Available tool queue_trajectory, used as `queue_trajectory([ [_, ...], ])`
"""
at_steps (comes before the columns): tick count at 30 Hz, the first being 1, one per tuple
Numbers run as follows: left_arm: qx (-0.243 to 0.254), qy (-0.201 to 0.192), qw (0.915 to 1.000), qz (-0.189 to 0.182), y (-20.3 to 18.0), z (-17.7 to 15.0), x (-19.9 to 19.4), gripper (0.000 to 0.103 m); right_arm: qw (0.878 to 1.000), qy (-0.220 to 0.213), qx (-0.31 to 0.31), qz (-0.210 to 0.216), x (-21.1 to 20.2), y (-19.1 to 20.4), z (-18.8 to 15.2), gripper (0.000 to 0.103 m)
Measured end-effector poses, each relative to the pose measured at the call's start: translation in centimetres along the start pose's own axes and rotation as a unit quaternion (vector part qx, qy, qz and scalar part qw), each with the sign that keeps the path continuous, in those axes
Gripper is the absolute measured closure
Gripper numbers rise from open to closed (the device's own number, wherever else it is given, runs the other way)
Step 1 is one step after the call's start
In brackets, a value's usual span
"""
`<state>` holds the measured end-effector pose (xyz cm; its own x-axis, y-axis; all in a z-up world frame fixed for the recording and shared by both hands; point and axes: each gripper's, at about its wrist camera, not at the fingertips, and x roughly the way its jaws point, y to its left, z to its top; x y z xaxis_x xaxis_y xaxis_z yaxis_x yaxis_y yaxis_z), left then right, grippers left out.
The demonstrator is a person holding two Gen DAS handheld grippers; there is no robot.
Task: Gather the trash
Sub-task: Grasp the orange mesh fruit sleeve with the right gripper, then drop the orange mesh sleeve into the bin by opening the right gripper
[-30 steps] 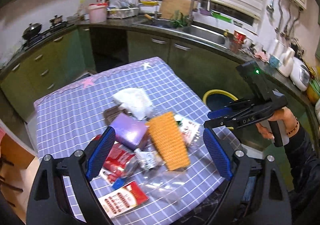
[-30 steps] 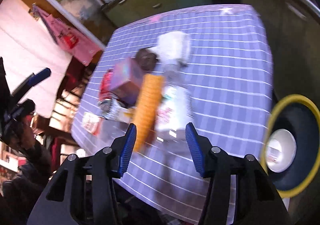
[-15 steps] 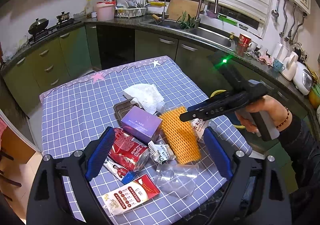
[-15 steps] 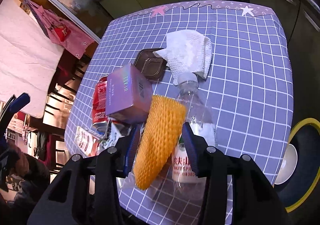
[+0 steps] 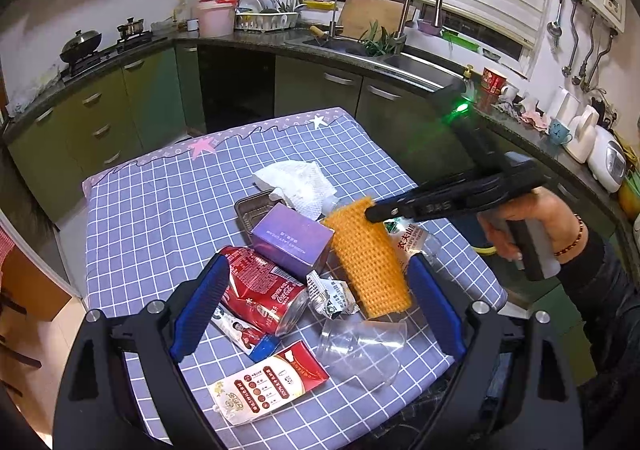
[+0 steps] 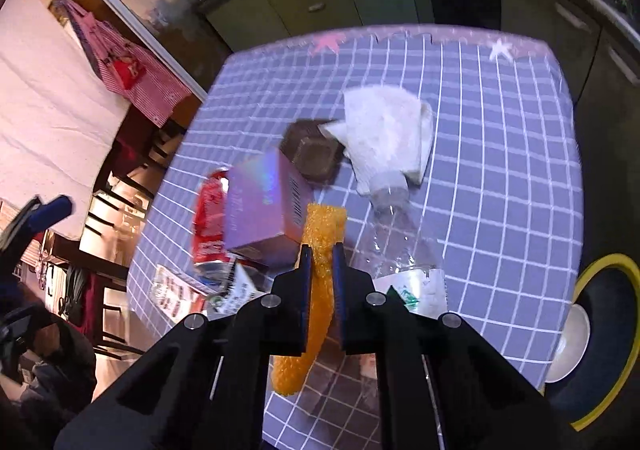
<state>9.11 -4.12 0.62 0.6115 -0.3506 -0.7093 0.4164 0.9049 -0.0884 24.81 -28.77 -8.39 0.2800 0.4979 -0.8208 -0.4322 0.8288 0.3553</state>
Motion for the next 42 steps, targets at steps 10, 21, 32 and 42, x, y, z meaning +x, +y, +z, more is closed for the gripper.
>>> queue_trajectory([
  [10, 0.011, -0.004, 0.9999, -0.006, -0.4, -0.3, -0.4, 0.016, 0.989, -0.127, 0.050, -0.062, -12.8, -5.1, -2.4, 0.092],
  [21, 0.038, -0.006, 0.9991, -0.018, -2.3, -0.5, 0.1, 0.012, 0.926, -0.121, 0.229, -0.276, -13.0, -24.1, -11.2, 0.092],
  [32, 0.044, 0.008, 0.9989, -0.015, -1.6, -1.3, 0.4, 0.008, 0.912, -0.110, 0.287, -0.272, -9.7, -29.5, -14.4, 0.068],
  [42, 0.210, 0.076, 0.9698, -0.098, -0.7, -5.1, 3.3, 0.008, 0.927, -0.130, 0.247, -0.249, -11.8, -23.3, -15.0, 0.057],
])
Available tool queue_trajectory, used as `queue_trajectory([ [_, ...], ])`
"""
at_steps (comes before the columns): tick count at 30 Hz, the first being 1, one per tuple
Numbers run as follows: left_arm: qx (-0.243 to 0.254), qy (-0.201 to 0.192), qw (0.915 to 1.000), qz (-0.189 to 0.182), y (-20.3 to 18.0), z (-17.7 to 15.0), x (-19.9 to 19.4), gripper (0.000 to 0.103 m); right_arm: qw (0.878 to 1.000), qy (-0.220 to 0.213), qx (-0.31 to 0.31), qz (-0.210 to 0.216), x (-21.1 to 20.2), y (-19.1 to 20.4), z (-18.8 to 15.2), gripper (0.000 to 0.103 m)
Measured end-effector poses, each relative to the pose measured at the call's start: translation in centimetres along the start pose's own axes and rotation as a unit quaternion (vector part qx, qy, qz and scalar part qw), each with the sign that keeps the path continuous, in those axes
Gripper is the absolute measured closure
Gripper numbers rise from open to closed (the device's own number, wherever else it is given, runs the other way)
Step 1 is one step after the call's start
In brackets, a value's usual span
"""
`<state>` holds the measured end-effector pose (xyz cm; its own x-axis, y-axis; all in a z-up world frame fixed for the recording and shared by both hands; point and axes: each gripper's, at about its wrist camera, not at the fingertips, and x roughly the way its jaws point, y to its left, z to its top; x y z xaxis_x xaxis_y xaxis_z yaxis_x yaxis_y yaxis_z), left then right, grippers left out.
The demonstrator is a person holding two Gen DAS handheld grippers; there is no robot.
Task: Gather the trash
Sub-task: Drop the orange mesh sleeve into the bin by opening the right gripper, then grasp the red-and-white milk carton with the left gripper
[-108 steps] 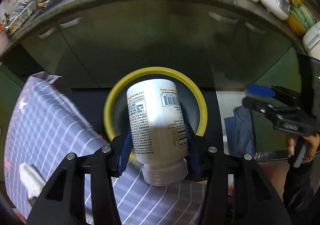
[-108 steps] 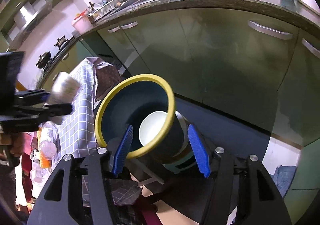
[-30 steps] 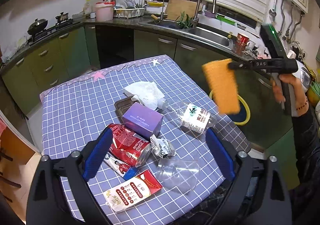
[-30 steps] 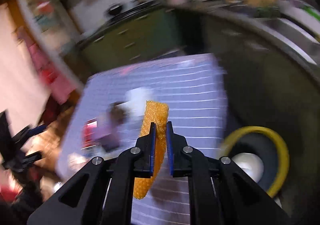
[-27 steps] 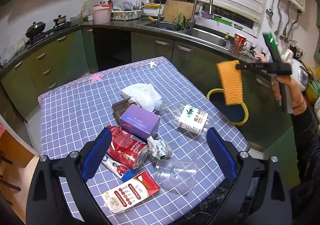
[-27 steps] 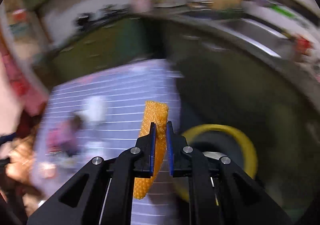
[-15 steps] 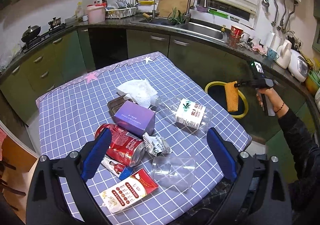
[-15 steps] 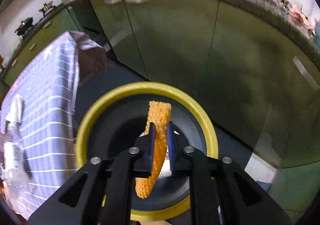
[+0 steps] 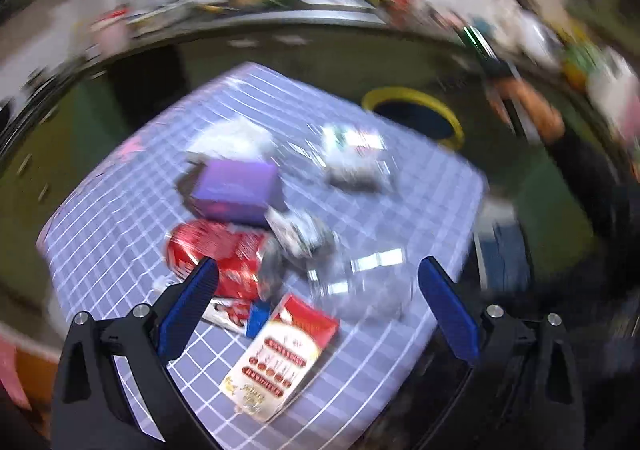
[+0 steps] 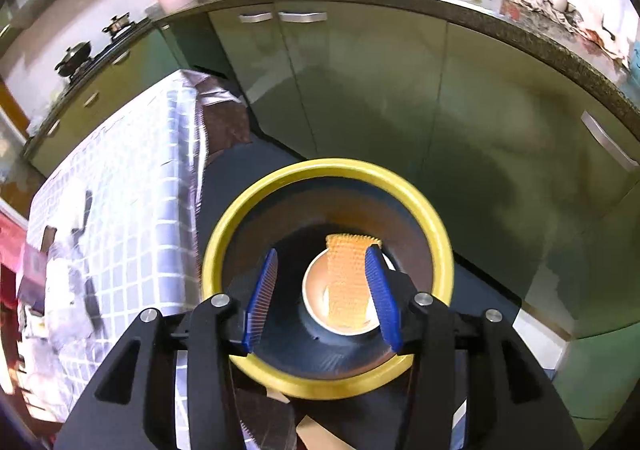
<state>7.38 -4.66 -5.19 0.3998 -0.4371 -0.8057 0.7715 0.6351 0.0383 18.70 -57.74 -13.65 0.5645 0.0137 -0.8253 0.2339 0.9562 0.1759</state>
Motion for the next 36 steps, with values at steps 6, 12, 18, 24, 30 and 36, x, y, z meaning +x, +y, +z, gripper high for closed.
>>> queue_trajectory([
  [6, 0.100, 0.041, 0.9931, -0.045, -0.7, -2.6, 2.5, 0.008, 1.000, 0.014, -0.017, 0.016, 0.3, 2.1, -0.6, 0.056],
  [12, 0.127, 0.091, 0.9867, -0.044, -0.2, -4.4, 5.4, 0.014, 0.999, 0.027, -0.024, 0.028, 1.3, 3.4, -0.7, 0.056],
  [18, 0.125, 0.115, 0.9839, -0.056, 0.8, -5.3, 7.1, 0.031, 0.998, 0.038, -0.030, 0.032, 2.0, 4.1, -1.0, 0.056],
  [24, 0.120, 0.140, 0.9815, -0.051, 1.8, -6.0, 8.7, 0.037, 0.998, 0.043, -0.032, 0.035, 2.5, 4.4, -1.0, 0.056],
  [30, 0.102, 0.144, 0.9817, -0.073, 2.2, -6.2, 9.4, 0.048, 0.997, 0.048, -0.036, 0.039, 2.7, 4.5, -1.2, 0.056],
  [36, 0.063, 0.128, 0.9889, -0.042, 2.7, -6.8, 8.5, 0.052, 0.997, 0.048, -0.033, 0.045, 2.6, 4.3, -1.3, 0.056],
])
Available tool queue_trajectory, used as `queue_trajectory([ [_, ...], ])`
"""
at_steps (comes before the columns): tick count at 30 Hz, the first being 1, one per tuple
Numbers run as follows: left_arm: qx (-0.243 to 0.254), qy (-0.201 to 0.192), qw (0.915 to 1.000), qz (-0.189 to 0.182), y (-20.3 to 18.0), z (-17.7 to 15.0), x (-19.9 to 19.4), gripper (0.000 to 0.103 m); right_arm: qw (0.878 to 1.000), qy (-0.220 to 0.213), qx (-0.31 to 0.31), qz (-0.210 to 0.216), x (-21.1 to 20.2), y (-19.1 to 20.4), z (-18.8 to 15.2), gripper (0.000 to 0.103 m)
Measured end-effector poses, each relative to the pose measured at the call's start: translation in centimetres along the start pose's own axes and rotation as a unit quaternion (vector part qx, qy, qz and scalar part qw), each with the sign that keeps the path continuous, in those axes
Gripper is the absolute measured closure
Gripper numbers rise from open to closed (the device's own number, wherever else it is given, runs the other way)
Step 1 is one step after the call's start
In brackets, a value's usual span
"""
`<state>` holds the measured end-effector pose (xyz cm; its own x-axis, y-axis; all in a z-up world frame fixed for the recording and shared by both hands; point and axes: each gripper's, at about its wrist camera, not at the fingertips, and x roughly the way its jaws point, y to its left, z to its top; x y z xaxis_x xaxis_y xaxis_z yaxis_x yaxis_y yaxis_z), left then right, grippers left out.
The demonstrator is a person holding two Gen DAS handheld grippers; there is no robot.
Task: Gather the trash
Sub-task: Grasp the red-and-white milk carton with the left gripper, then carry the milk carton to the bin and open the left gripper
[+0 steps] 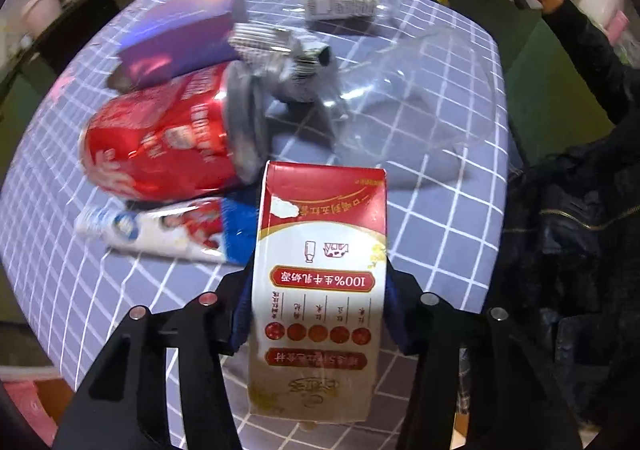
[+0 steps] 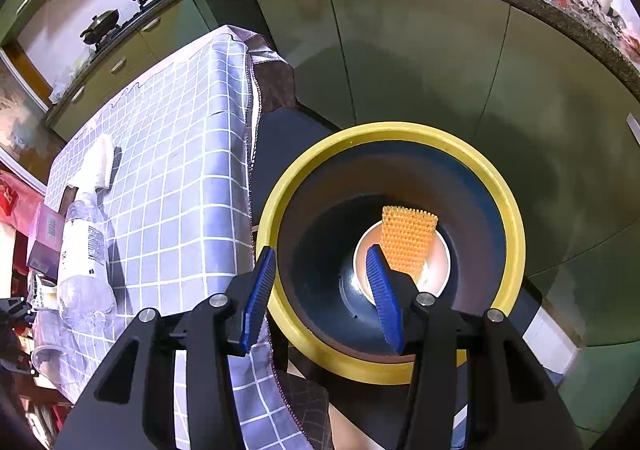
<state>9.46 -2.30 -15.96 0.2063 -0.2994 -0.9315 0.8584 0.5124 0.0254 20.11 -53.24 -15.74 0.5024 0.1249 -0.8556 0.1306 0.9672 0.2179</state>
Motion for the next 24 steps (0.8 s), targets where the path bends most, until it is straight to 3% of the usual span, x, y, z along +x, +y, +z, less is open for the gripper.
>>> queue_trajectory([
  [6, -0.019, -0.047, 0.9983, 0.027, -0.6, 0.1, -3.1, 0.052, 1.000, -0.004, 0.002, 0.010, -0.3, -0.2, -0.3, 0.056],
  [11, -0.006, -0.069, 0.9967, 0.043, -2.2, 3.0, -5.7, 0.052, 1.000, -0.017, 0.012, 0.017, -1.4, -1.2, -0.6, 0.056],
  [18, 0.012, -0.120, 0.9926, 0.013, -4.3, 13.0, -8.5, 0.052, 0.998, -0.046, 0.042, 0.009, -4.5, -5.0, -2.2, 0.056],
  [24, 0.030, -0.125, 0.9909, -0.040, -6.5, 23.6, -6.5, 0.052, 0.995, -0.074, 0.066, -0.012, -7.6, -9.4, -4.7, 0.056],
])
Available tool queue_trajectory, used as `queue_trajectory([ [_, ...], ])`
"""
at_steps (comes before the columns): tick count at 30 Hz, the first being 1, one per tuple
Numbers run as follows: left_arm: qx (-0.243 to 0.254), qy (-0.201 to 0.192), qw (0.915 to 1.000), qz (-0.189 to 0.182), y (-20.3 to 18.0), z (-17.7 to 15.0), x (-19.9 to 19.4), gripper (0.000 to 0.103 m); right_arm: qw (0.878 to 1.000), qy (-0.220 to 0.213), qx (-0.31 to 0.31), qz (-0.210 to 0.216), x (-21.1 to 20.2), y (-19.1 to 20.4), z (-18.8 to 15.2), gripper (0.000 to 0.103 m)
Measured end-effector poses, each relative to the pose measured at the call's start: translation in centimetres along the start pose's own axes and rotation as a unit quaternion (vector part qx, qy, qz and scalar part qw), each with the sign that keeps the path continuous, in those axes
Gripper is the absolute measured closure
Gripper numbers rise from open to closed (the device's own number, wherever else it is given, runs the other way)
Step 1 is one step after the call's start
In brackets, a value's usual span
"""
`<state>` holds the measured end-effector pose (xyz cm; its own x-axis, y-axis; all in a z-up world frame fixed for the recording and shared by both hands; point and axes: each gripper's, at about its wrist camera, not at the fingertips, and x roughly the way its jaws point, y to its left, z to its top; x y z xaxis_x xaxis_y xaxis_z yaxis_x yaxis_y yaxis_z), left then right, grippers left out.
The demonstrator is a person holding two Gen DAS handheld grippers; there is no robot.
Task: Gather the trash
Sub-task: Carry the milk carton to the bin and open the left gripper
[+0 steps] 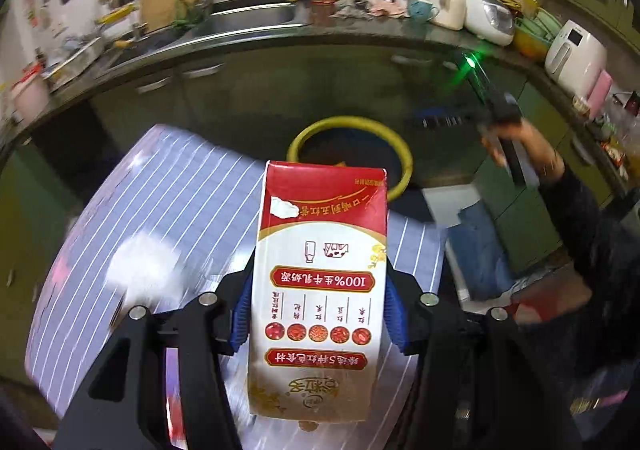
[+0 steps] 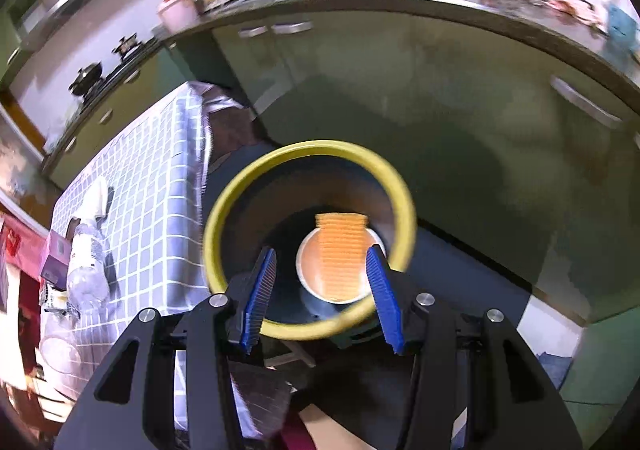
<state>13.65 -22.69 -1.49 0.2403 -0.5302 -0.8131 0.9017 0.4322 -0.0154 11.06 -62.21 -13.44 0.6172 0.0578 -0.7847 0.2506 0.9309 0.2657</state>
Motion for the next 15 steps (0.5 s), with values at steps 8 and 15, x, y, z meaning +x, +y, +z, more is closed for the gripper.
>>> queue_trajectory([
  [8, 0.024, 0.058, 0.9965, -0.056, -3.8, 10.7, 13.4, 0.052, 0.999, -0.019, 0.028, -0.009, -2.6, -5.3, -2.7, 0.056],
  [15, 0.036, 0.100, 0.9928, -0.055, -5.4, 14.6, 23.6, 0.052, 0.998, -0.016, 0.053, -0.014, -2.8, -8.9, -4.6, 0.056],
])
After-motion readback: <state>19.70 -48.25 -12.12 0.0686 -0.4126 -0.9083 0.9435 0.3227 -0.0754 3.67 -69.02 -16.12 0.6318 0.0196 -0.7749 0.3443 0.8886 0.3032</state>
